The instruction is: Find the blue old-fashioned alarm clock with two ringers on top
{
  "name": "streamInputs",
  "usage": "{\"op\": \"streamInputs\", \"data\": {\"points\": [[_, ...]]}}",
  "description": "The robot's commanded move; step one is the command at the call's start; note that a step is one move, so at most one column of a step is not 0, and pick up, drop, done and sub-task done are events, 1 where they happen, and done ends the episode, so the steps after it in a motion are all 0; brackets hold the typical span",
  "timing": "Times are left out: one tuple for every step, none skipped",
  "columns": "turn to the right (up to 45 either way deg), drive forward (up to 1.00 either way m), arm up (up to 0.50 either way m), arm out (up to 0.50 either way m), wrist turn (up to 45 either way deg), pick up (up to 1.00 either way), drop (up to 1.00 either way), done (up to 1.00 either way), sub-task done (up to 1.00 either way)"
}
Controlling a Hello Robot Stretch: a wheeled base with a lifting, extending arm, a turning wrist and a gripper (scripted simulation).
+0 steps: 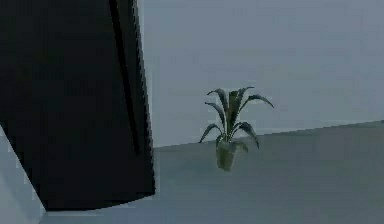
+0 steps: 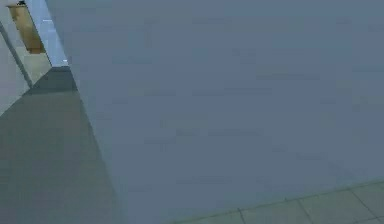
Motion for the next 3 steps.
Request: {"op": "streamInputs", "data": {"points": [[33.0, 0.0, 0.0, 0.0, 0.0, 0.0, 0.0, 0.0, 0.0], [0.0, 0.8, 0.0, 0.0, 0.0, 0.0, 0.0, 0.0, 0.0], [45.0, 0.0, 0.0, 0.0, 0.0, 0.0, 0.0, 0.0, 0.0]]}}
